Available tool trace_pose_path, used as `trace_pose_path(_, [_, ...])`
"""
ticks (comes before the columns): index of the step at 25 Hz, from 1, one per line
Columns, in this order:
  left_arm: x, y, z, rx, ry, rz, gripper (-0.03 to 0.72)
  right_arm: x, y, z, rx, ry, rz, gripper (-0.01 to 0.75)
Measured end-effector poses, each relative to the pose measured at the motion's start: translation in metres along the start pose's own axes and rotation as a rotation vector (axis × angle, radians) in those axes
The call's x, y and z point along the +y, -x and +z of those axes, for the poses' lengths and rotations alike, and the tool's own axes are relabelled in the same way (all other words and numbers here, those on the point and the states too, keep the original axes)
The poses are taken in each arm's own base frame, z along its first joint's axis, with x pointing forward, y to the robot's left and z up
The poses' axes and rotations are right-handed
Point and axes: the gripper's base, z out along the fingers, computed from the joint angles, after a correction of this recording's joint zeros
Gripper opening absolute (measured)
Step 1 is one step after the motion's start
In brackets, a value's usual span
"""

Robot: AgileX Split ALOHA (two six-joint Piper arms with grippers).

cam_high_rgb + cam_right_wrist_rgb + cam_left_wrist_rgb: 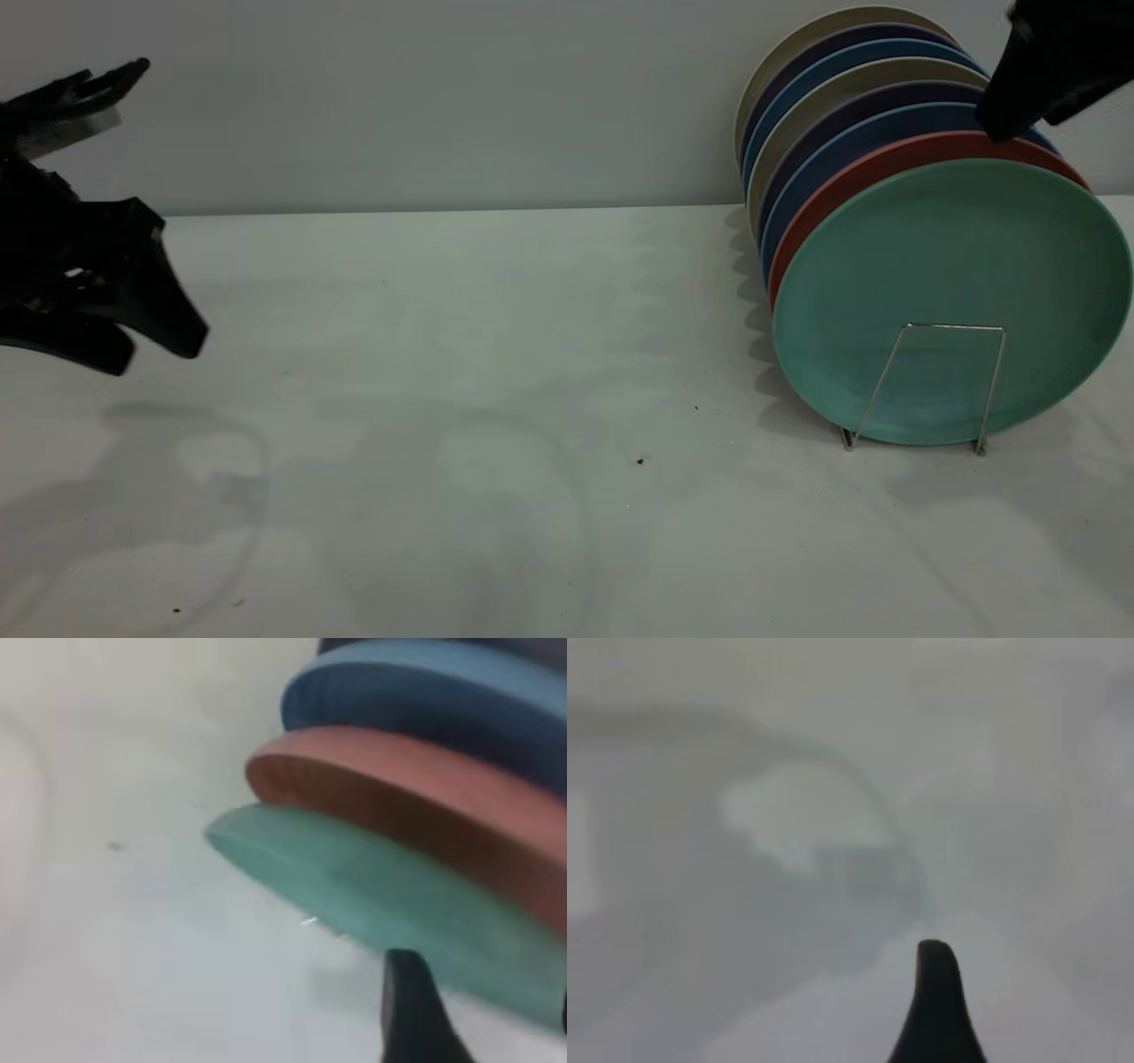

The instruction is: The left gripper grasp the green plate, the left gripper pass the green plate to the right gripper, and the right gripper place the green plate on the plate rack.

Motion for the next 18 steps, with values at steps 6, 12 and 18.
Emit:
trace_pose_path(6, [0.006,0.001,-0.037,0.086,0.194,0.007,0.592,0.010,-0.012,-0.014,0.141,0.068,0.158,0.415])
trace_pose_path(12, [-0.005,-0.012,-0.098,0.053,0.336,0.023,0.592,0.017,-0.030,-0.033,0.340,0.091,0.161,0.415])
trace_pose_path(18, [-0.031,-0.037,-0.160,-0.046,0.350,0.028,0.592,0.020,-0.046,-0.072,0.403,0.005,0.179,0.415])
